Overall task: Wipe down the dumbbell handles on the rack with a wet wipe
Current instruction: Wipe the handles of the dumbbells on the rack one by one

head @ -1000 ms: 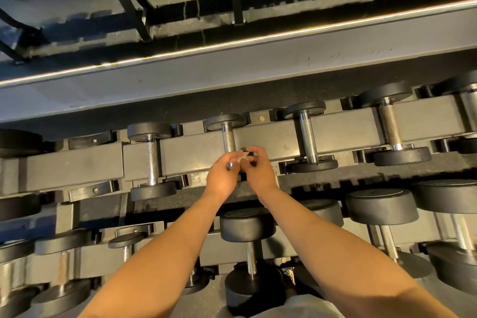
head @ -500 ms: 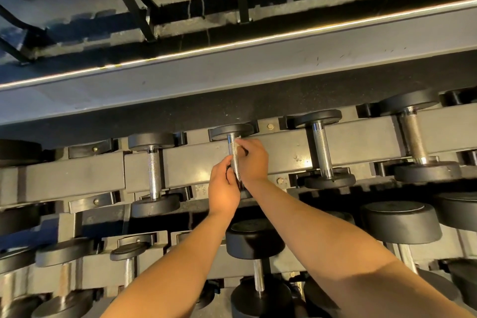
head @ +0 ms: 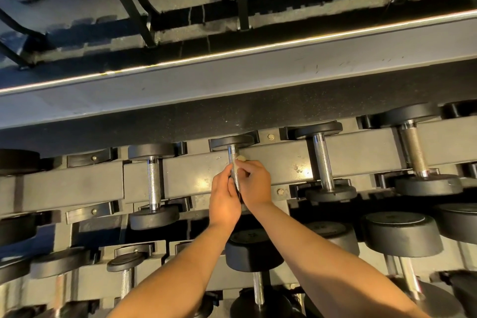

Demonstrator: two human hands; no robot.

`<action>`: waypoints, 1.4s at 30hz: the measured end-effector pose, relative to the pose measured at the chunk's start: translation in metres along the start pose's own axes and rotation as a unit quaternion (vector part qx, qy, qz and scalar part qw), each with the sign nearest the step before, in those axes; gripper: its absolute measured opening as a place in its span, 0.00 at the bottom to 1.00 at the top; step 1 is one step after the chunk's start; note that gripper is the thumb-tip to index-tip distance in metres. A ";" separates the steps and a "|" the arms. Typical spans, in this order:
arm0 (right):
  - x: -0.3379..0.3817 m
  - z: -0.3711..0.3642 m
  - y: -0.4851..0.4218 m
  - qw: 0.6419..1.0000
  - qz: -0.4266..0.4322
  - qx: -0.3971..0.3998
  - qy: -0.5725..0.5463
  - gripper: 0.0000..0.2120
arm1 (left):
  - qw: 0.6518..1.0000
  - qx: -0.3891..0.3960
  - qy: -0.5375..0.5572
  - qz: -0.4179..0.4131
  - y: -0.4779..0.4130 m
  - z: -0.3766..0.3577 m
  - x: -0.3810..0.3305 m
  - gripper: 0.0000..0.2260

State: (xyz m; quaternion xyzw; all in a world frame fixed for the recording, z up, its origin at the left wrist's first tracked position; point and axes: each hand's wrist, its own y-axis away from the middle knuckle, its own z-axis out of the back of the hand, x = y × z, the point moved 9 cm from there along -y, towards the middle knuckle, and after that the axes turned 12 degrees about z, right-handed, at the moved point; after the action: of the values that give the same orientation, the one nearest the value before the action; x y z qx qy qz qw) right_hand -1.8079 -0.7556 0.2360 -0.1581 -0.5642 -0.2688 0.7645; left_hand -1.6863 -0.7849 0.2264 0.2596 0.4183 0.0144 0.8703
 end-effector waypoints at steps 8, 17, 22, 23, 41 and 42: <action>0.004 0.001 -0.002 1.000 -0.009 -0.009 0.000 0.15 | 1.000 0.002 -0.004 -0.005 -0.002 -0.001 0.001 0.19; 0.005 0.017 -0.002 0.999 -0.017 0.040 -0.016 0.12 | 0.999 0.012 0.042 0.013 -0.004 0.002 0.013 0.18; -0.009 0.012 0.008 0.997 -0.055 0.055 -0.004 0.14 | 0.992 0.066 0.091 0.050 0.024 0.001 0.036 0.16; -0.015 0.012 0.018 0.996 -0.067 0.056 -0.007 0.14 | 0.993 0.067 0.089 0.048 0.027 0.000 0.037 0.16; -0.023 0.016 0.035 0.989 -0.115 0.081 0.054 0.05 | 0.999 0.042 -0.026 0.011 0.016 -0.011 0.043 0.32; -0.021 0.017 0.035 0.988 -0.117 0.082 0.051 0.06 | 0.999 0.048 -0.022 0.015 0.015 -0.012 0.044 0.33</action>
State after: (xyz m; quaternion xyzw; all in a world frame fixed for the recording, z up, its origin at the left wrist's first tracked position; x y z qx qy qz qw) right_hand -1.8053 -0.7126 0.2236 -0.0141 -0.5591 -0.3169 0.7660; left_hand -1.6637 -0.7558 0.1956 0.3071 0.3954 0.0016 0.8656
